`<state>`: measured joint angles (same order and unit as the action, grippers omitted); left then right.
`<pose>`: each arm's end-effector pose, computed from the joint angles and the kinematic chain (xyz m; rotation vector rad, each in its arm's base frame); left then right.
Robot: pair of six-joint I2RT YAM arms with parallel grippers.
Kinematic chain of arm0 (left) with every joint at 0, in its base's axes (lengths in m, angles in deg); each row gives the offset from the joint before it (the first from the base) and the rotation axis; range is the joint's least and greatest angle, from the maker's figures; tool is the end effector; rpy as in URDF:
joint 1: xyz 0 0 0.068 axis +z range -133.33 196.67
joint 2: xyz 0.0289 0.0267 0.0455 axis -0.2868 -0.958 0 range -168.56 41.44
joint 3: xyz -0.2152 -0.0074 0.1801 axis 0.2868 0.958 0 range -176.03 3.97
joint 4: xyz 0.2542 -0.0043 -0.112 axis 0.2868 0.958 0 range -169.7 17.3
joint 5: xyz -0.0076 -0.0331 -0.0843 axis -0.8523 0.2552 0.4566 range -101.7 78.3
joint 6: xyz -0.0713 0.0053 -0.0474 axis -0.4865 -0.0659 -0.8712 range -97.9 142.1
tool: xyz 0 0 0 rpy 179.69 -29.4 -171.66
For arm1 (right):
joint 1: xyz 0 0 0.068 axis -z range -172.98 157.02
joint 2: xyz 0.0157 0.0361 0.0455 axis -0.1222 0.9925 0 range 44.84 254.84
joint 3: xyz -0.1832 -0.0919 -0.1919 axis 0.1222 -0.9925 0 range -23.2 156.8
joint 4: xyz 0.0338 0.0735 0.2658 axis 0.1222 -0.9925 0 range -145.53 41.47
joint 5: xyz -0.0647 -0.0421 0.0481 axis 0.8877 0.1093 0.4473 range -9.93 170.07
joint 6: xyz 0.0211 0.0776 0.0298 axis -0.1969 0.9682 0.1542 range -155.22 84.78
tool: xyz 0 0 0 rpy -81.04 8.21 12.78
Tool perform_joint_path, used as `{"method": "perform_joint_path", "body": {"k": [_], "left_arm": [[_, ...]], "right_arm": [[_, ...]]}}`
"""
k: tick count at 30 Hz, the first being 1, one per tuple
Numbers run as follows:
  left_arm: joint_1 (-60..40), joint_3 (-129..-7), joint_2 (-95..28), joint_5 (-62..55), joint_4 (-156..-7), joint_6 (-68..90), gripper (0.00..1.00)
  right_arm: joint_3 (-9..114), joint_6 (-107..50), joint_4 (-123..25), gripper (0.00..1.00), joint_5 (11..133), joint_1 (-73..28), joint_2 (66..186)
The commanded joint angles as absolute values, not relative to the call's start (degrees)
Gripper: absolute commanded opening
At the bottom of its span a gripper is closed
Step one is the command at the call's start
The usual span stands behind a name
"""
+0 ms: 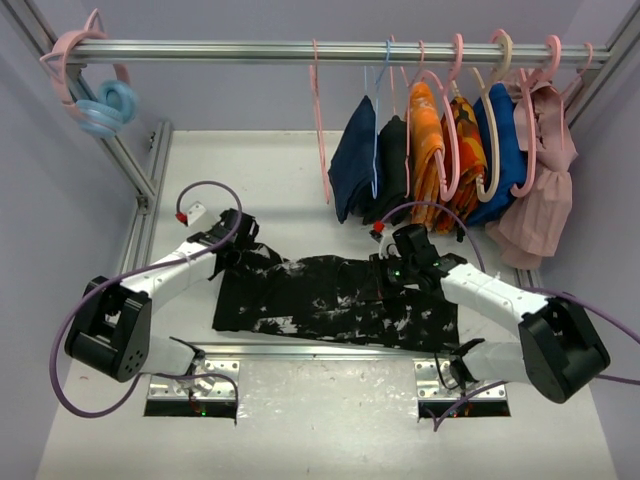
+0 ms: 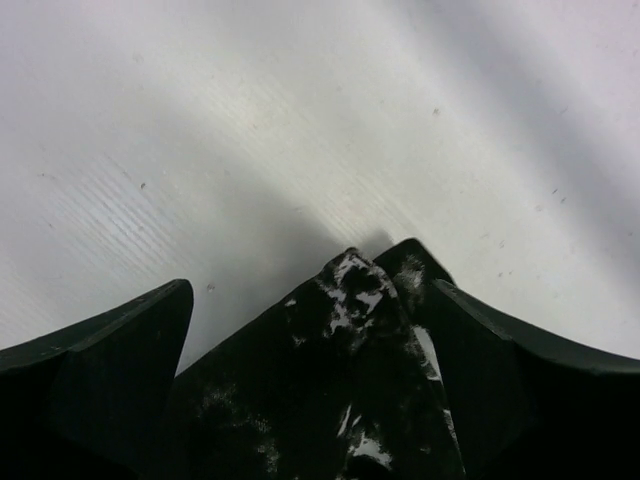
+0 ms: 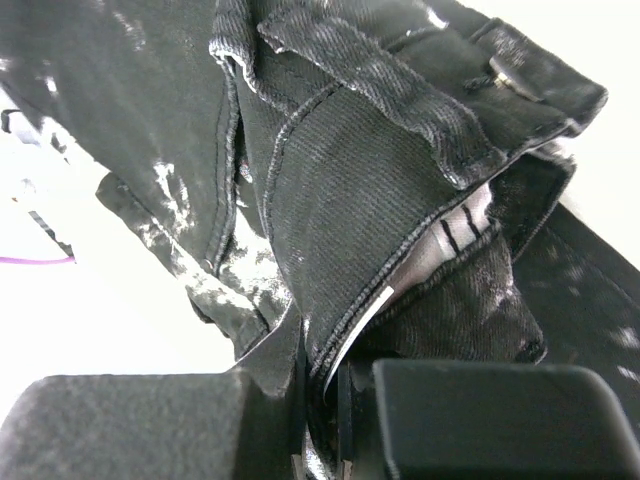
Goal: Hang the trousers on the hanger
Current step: Fold the trousers at the center of the board.
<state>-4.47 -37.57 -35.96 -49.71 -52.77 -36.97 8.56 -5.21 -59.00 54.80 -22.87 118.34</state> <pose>0.2682 -0.0538 0.1552 -0.9503 2.1617 0.2533 0.2143 0.1604 0.1320 -0.1984 2.6227 0.9576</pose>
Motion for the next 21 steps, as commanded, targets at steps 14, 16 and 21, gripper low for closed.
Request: {"method": "perform_joint_path", "body": {"k": [14,16,21], "left_arm": [[-4.3,-54.5,-49.4,-38.2,-33.4,-44.9,0.60],[-5.4,-53.8,-49.6,-37.5,-33.7,-45.1,0.59],[-6.9,-51.3,-47.8,-38.0,-36.2,-44.7,0.41]], "right_arm": [[3.5,-7.6,-57.6,0.00,59.9,-23.1,111.6],[3.3,-7.6,-57.4,0.00,60.0,-23.1,111.6],[2.5,-7.4,-56.7,0.00,60.4,-23.1,111.6]]}}
